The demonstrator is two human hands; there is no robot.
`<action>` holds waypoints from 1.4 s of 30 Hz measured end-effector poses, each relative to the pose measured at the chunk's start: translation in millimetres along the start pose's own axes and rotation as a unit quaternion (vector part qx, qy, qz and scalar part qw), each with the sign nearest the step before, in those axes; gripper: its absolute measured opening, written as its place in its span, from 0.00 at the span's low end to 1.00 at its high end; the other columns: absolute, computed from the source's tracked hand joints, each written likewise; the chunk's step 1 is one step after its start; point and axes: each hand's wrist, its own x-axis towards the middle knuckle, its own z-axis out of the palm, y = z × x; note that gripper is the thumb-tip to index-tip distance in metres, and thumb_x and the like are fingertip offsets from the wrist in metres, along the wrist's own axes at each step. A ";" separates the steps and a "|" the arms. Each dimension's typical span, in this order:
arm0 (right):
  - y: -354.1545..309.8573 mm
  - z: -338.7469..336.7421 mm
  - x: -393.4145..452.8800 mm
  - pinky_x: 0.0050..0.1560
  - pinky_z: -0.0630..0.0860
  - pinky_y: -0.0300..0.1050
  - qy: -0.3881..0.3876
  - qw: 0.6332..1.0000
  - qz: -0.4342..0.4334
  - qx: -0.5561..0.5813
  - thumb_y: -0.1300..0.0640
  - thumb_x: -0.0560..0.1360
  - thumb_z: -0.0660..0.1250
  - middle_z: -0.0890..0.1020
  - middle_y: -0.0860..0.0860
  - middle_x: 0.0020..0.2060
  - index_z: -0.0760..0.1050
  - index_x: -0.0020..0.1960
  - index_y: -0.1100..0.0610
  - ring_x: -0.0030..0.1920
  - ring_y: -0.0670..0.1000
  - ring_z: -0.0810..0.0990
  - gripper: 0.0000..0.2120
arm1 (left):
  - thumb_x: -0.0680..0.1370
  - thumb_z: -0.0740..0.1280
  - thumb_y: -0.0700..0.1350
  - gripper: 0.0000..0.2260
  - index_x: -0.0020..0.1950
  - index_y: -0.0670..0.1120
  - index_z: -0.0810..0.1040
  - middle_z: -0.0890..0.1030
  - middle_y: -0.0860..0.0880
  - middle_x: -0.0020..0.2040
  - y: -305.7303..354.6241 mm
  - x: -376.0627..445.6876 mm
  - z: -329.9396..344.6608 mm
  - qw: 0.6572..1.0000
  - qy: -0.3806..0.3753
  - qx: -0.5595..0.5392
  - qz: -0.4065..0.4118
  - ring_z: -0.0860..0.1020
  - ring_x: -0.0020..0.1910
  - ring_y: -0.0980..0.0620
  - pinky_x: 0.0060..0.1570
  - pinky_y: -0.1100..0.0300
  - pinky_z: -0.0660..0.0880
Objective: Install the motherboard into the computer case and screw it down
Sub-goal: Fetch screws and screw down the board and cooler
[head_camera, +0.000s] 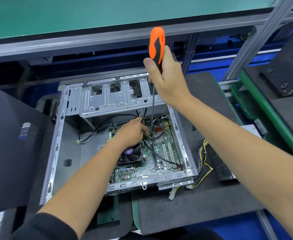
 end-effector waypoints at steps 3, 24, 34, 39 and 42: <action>2.3 1.7 -1.0 0.31 0.67 0.44 -0.002 1.000 0.002 0.003 0.53 0.81 0.59 0.68 0.47 0.30 0.65 0.47 0.58 0.31 0.56 0.72 0.09 | 0.77 0.58 0.37 0.16 0.42 0.51 0.83 0.66 0.53 0.49 -0.5 -0.6 -0.4 1.000 -0.004 0.001 -0.001 0.72 0.45 0.51 0.43 0.55 0.71; -40.7 -14.1 16.8 0.29 0.60 0.36 -0.231 0.967 0.052 -0.090 0.45 0.68 0.76 0.63 0.45 0.21 0.61 0.29 0.51 0.24 0.45 0.61 0.25 | 0.76 0.68 0.54 0.08 0.50 0.53 0.80 0.73 0.55 0.52 6.4 0.4 -1.2 0.993 0.041 -0.105 0.041 0.72 0.52 0.56 0.55 0.57 0.69; -93.3 -52.3 48.7 0.34 0.75 0.44 -0.353 0.902 -0.091 -0.229 0.57 0.76 0.65 0.76 0.46 0.38 0.73 0.56 0.49 0.33 0.44 0.76 0.09 | 0.78 0.66 0.45 0.07 0.41 0.47 0.79 0.78 0.51 0.49 13.8 2.6 2.5 0.989 0.030 -0.144 -0.008 0.76 0.49 0.50 0.55 0.54 0.72; -103.9 -44.0 48.7 0.30 0.62 0.44 -0.330 0.850 -0.131 -0.390 0.43 0.78 0.62 0.68 0.47 0.30 0.68 0.33 0.54 0.31 0.51 0.69 0.20 | 0.77 0.68 0.48 0.02 0.47 0.53 0.80 0.76 0.56 0.51 10.4 1.1 7.2 0.997 0.026 -0.073 -0.011 0.74 0.53 0.53 0.54 0.56 0.72; -107.0 -37.7 41.0 0.35 0.61 0.47 -0.295 0.825 -0.145 -0.460 0.40 0.80 0.54 0.62 0.50 0.29 0.57 0.32 0.54 0.28 0.50 0.61 0.25 | 0.76 0.68 0.50 0.02 0.46 0.55 0.81 0.73 0.56 0.53 12.8 2.9 8.2 0.999 0.031 -0.017 -0.024 0.74 0.52 0.54 0.50 0.56 0.72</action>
